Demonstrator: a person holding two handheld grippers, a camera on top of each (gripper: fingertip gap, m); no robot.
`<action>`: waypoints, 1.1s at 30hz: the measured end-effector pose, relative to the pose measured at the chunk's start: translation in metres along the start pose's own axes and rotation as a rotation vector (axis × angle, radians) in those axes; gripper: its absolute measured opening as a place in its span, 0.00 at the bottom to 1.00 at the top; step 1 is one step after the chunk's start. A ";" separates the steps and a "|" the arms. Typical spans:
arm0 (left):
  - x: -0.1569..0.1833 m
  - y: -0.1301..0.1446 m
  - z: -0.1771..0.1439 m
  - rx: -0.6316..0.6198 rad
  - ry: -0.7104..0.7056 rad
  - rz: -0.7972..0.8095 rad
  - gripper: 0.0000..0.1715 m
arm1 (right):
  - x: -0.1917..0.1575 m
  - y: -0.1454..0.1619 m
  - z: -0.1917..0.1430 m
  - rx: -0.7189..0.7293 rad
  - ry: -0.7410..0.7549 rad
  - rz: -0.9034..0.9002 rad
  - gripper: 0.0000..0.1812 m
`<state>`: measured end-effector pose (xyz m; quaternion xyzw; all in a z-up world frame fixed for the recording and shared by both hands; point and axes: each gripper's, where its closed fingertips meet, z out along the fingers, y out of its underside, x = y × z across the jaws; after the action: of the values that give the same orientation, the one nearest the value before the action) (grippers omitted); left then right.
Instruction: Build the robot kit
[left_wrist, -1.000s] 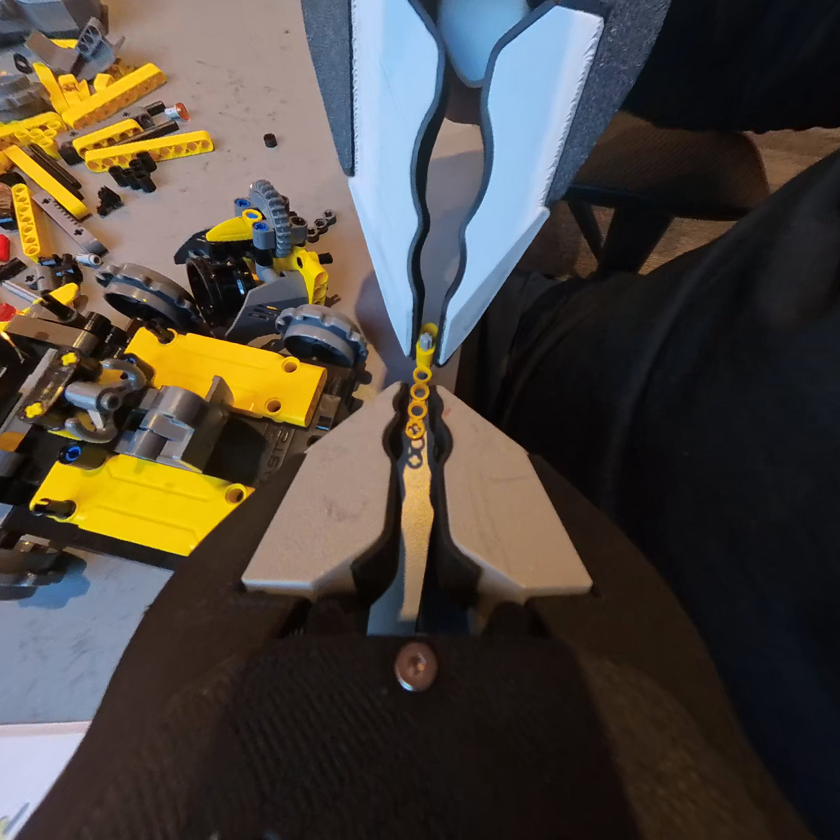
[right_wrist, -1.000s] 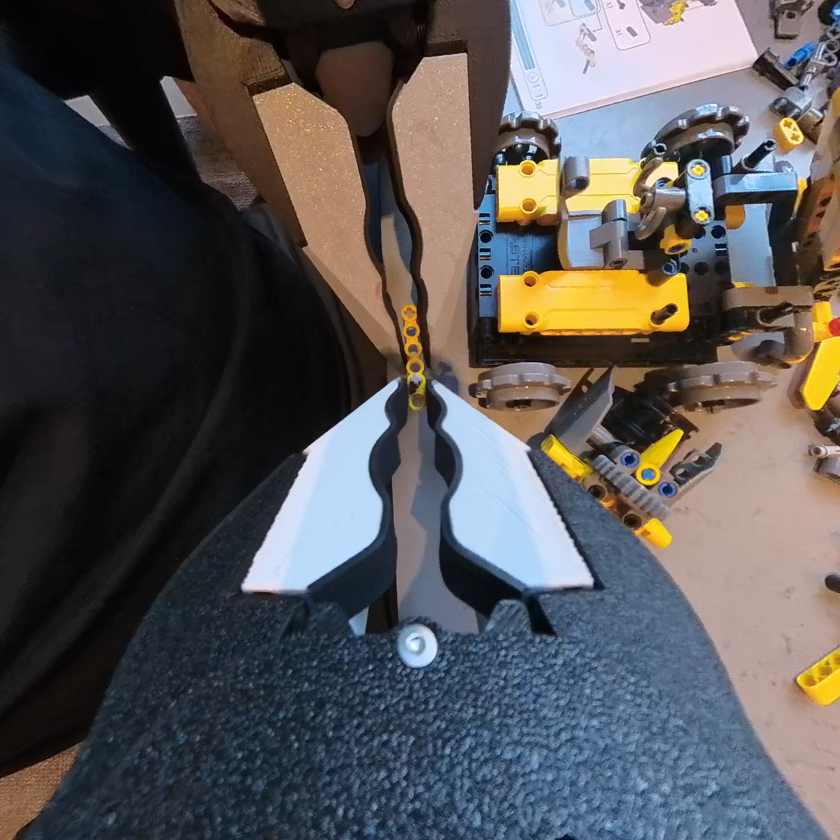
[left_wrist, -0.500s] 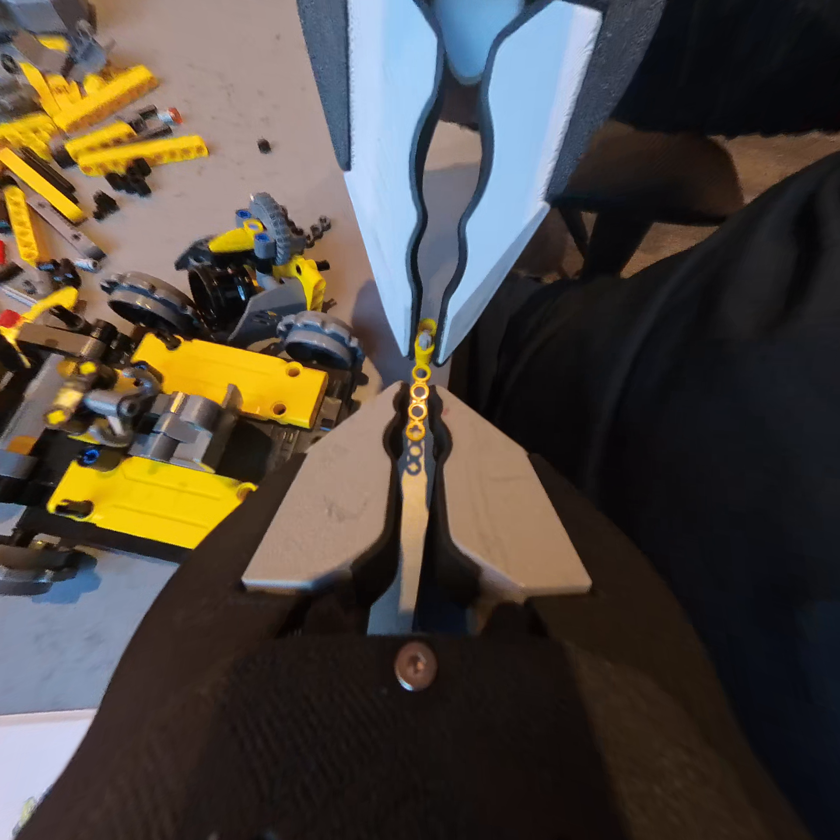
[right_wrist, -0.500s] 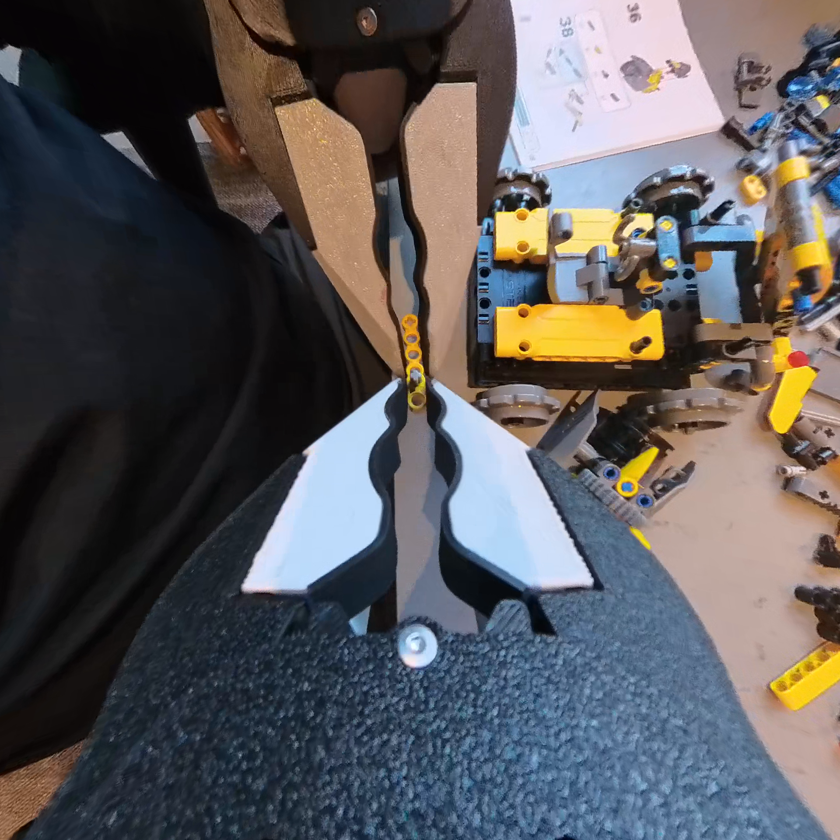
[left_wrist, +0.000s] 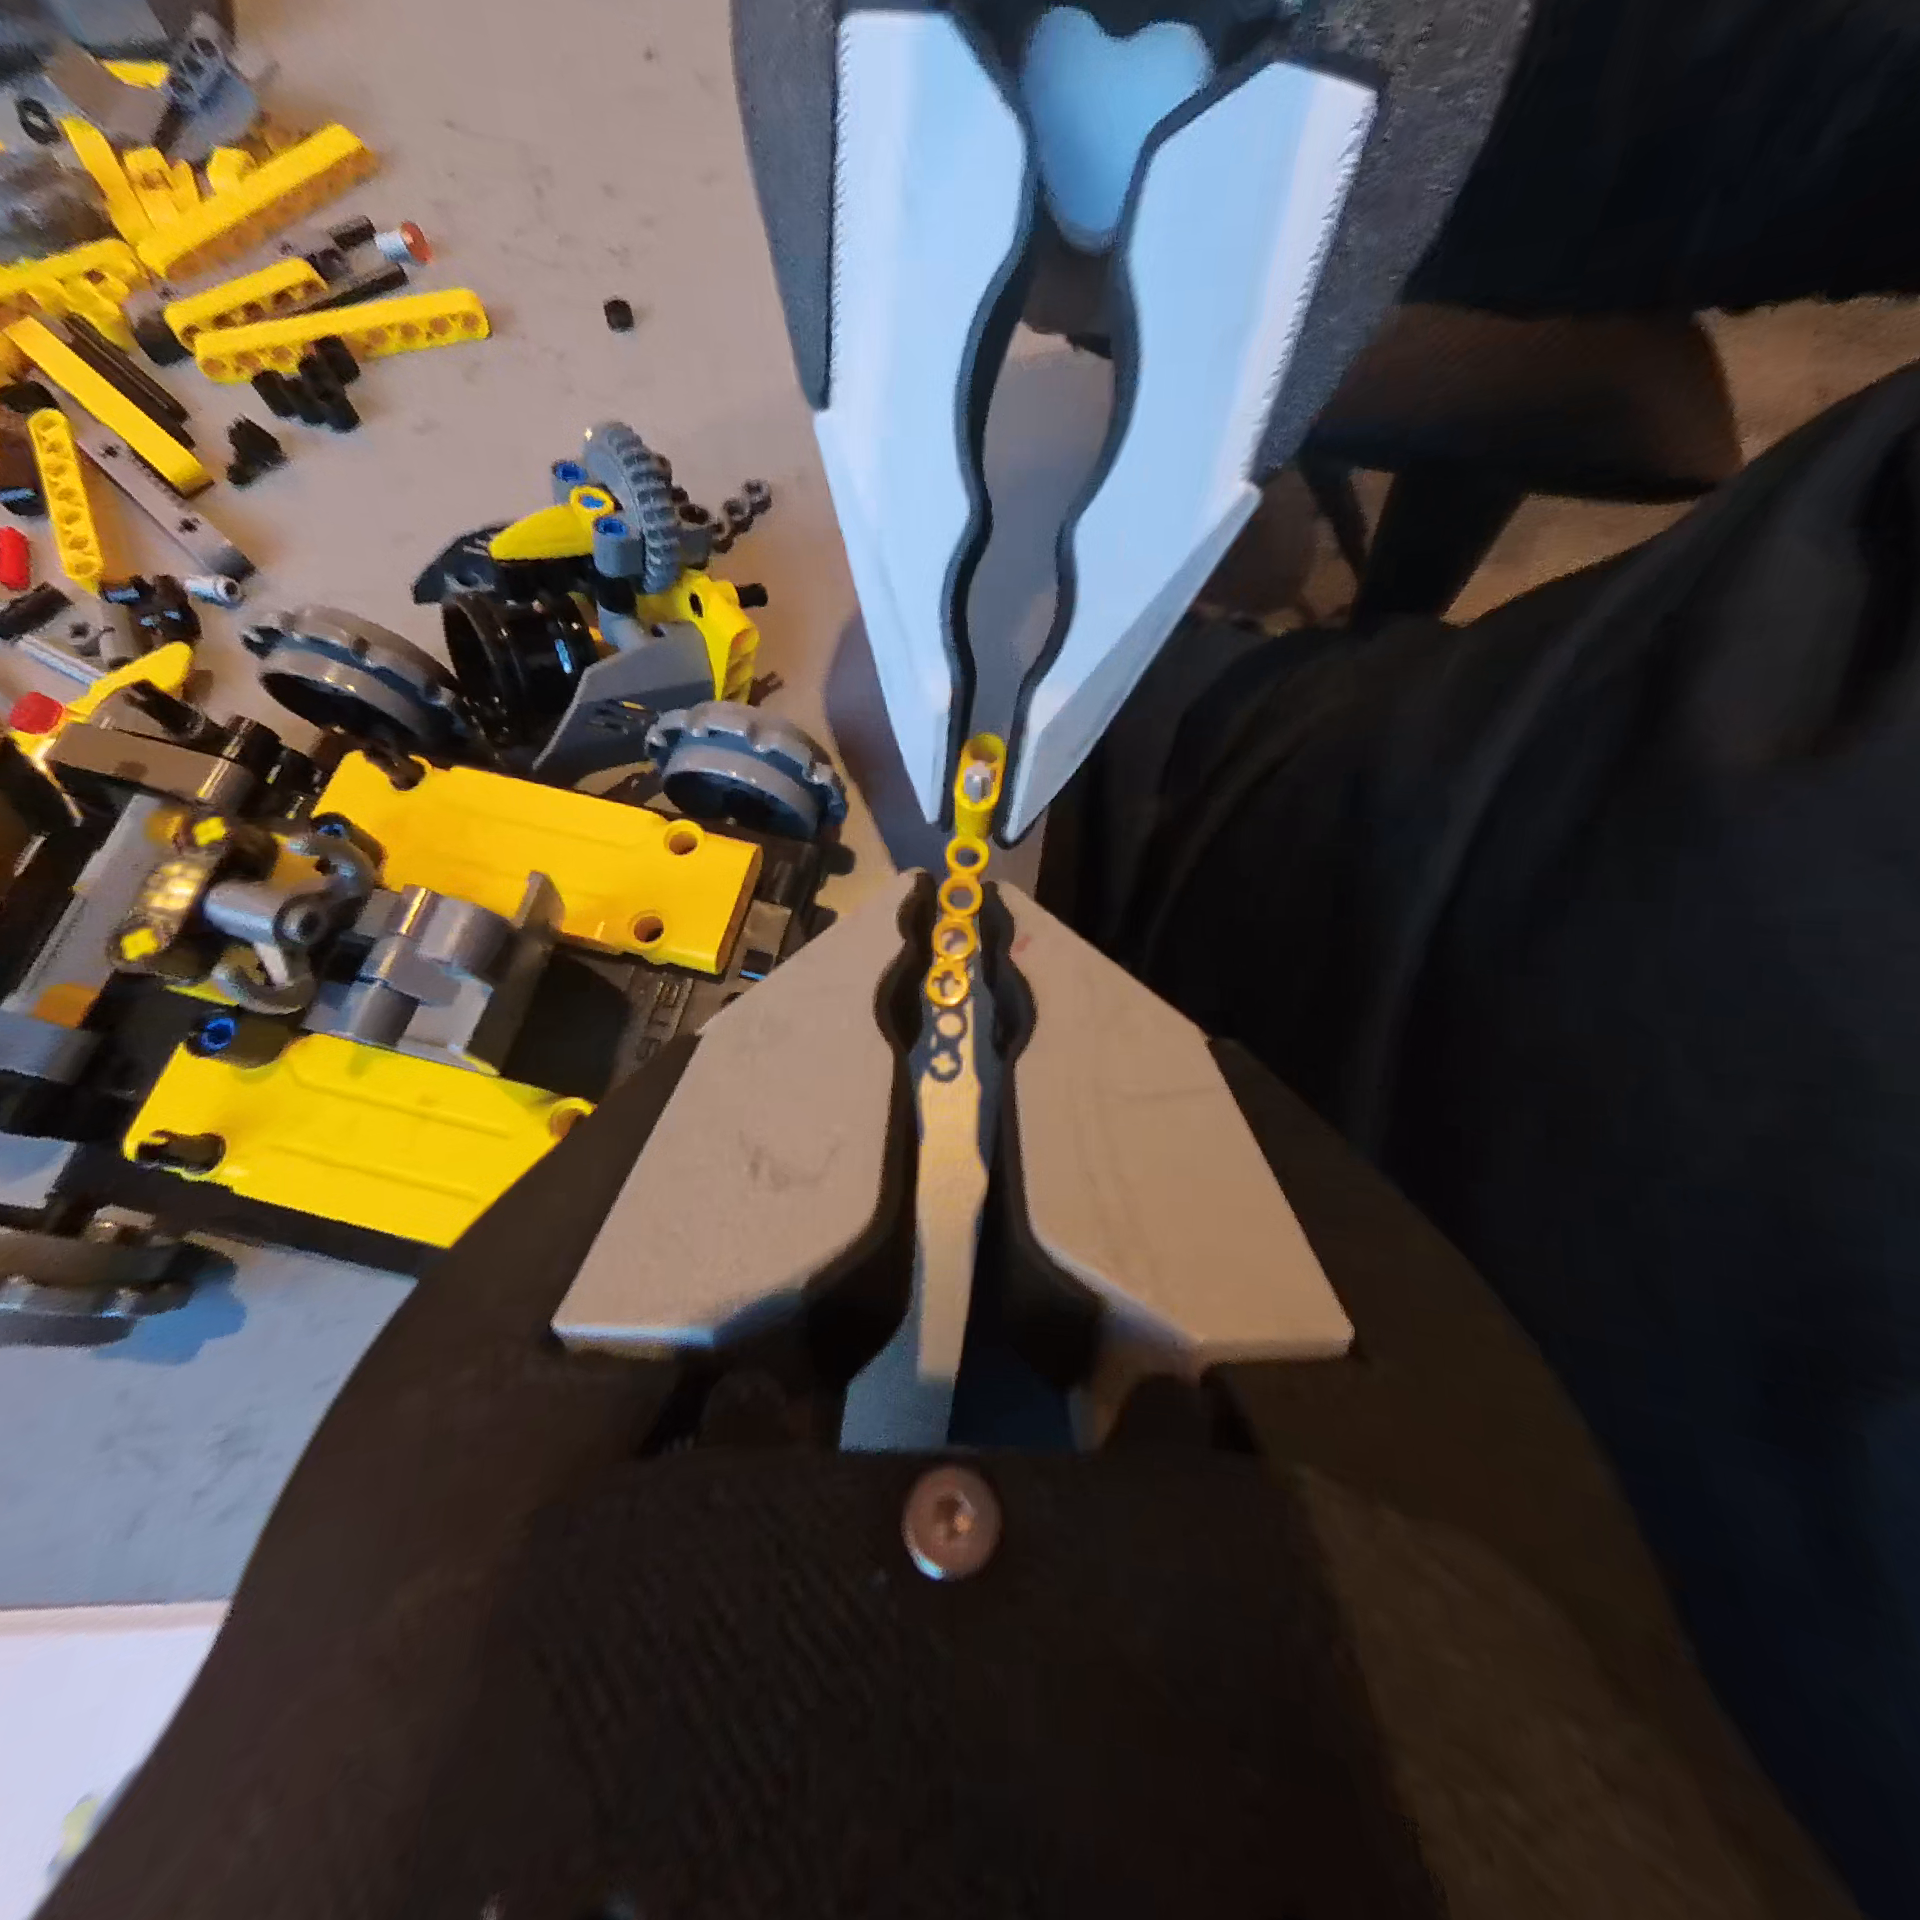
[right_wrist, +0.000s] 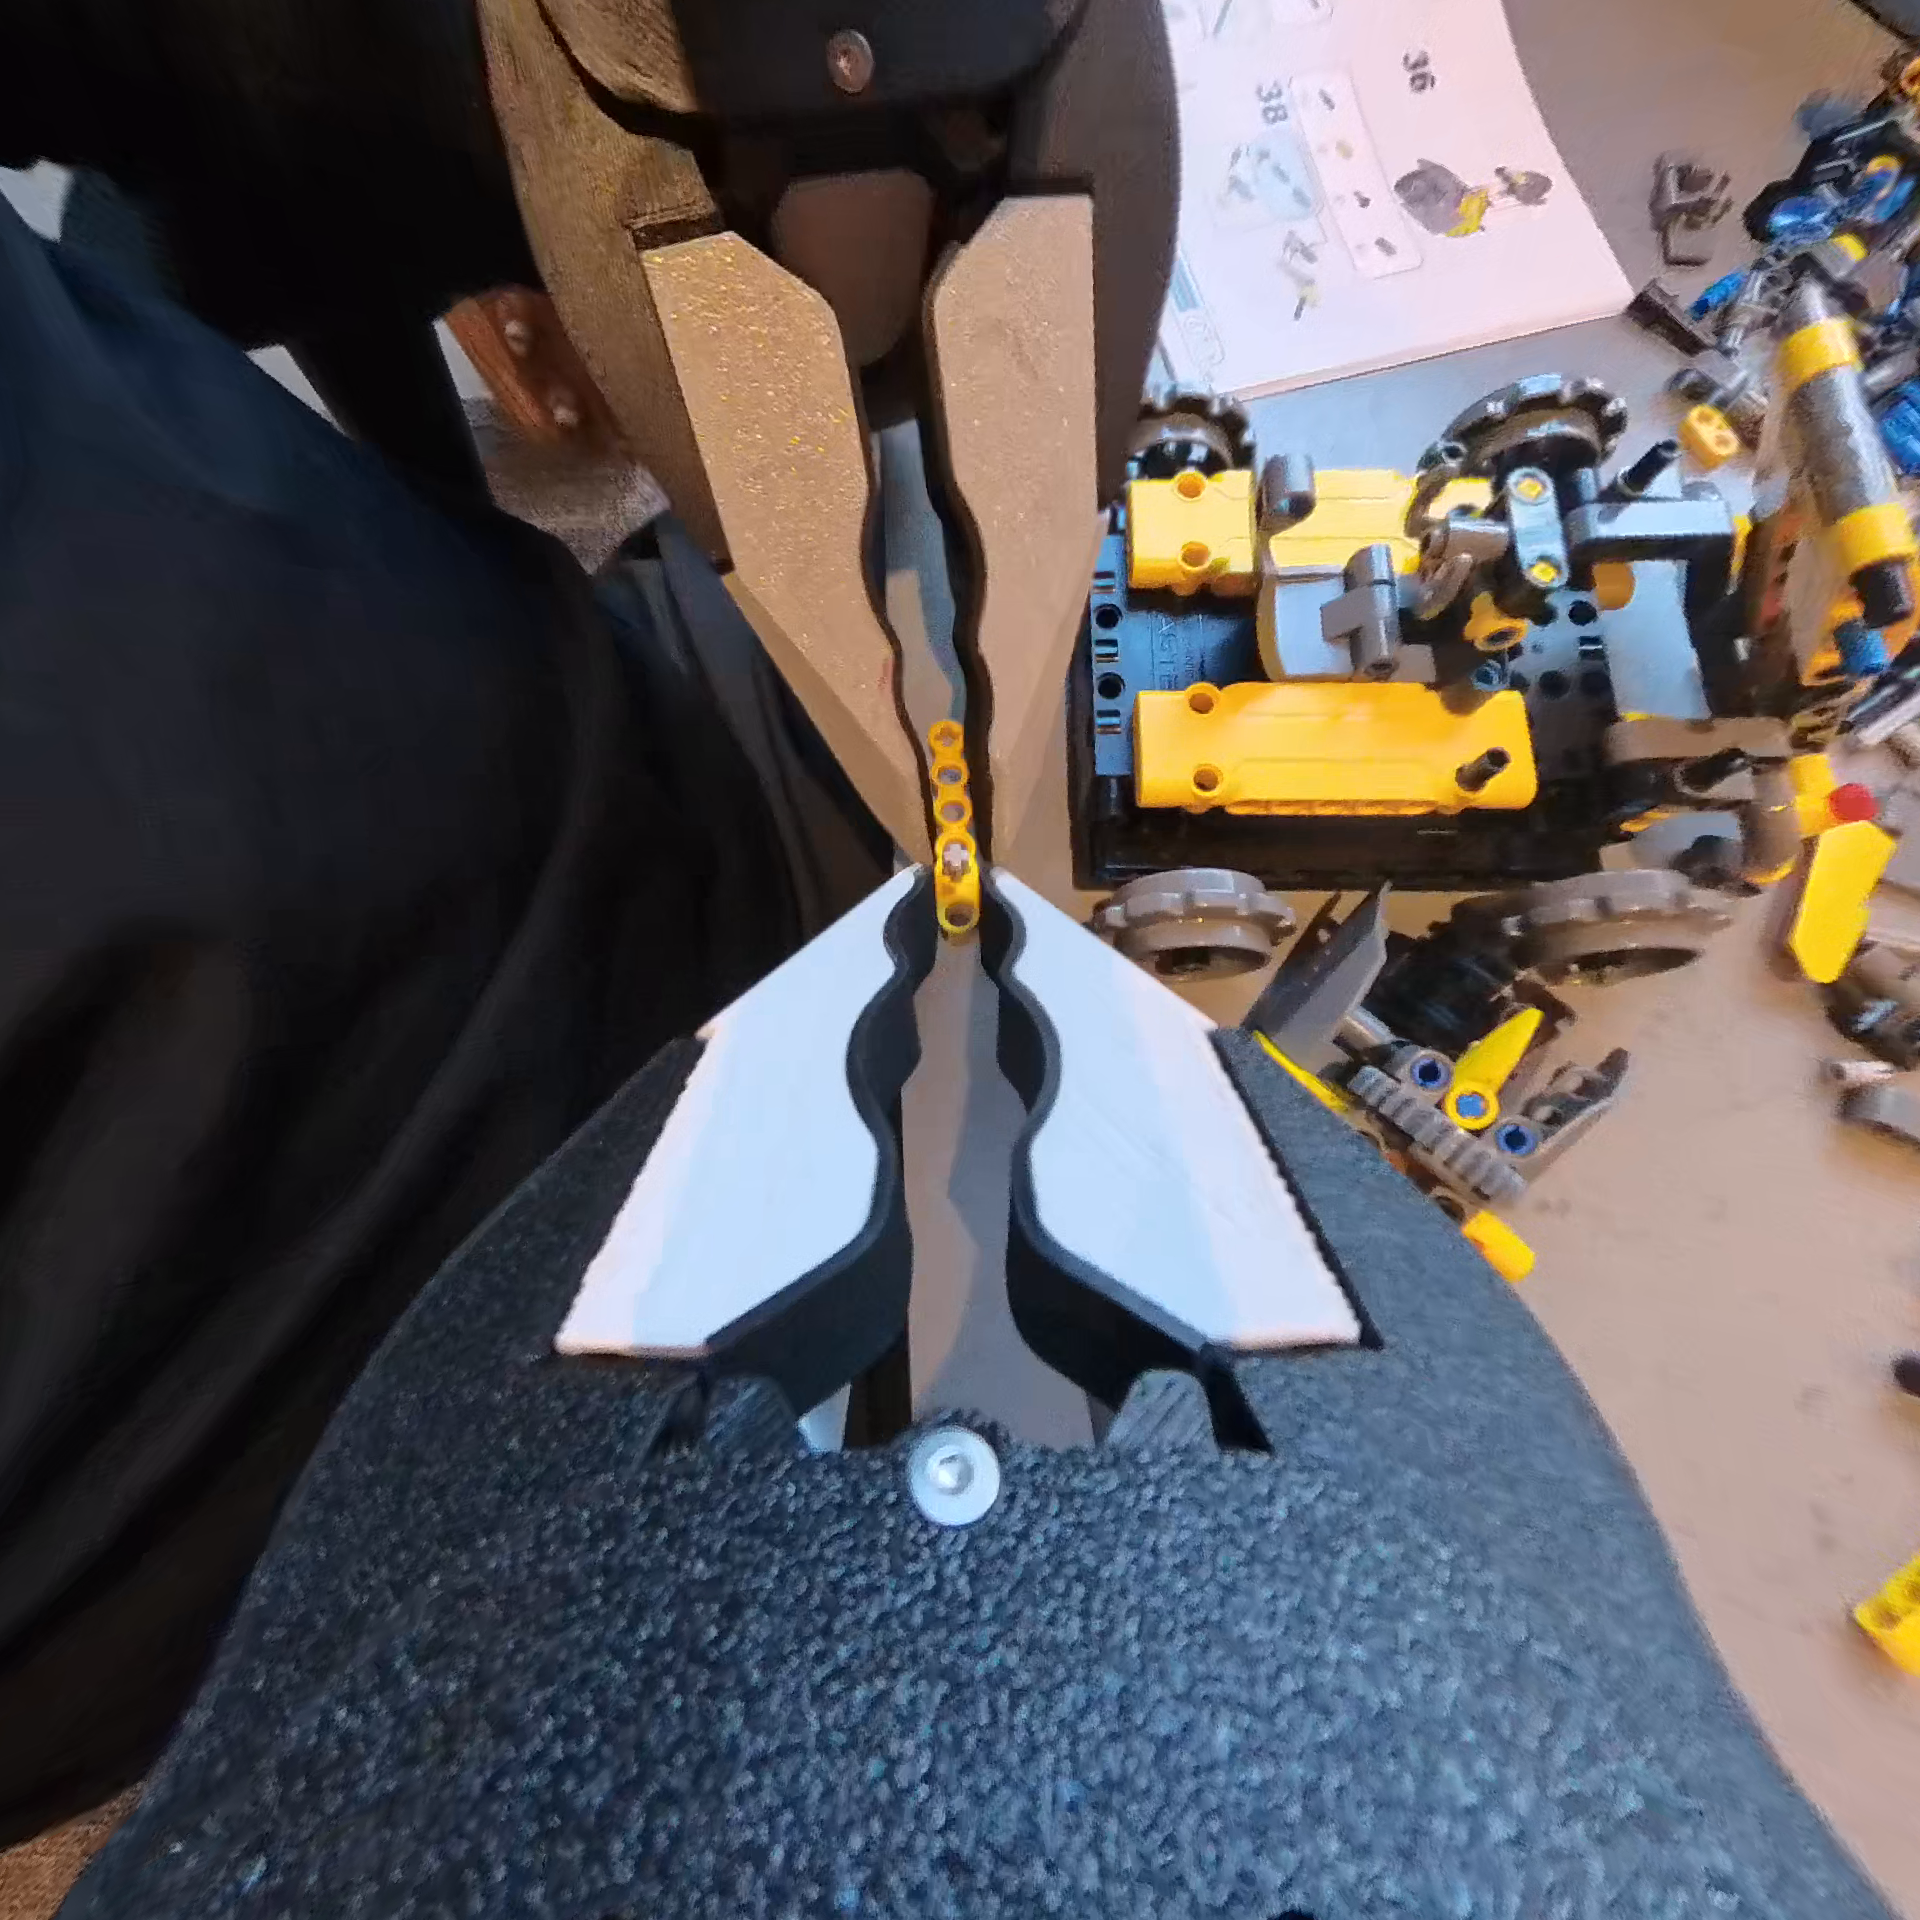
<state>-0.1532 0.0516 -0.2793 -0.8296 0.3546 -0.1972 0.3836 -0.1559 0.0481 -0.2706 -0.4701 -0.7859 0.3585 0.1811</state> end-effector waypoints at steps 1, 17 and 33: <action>0.000 0.008 0.005 -0.047 -0.011 0.017 0.03 | 0.000 0.004 0.005 0.016 -0.025 0.027 0.04; 0.001 0.004 -0.002 -0.052 -0.031 0.034 0.03 | -0.003 -0.002 0.004 0.067 -0.003 0.014 0.04; 0.012 -0.011 -0.014 0.176 0.355 -0.487 0.02 | -0.003 -0.003 -0.017 0.159 0.076 -0.031 0.21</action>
<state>-0.1483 0.0405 -0.2610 -0.8062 0.1886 -0.4550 0.3278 -0.1454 0.0514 -0.2566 -0.4551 -0.7548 0.3988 0.2532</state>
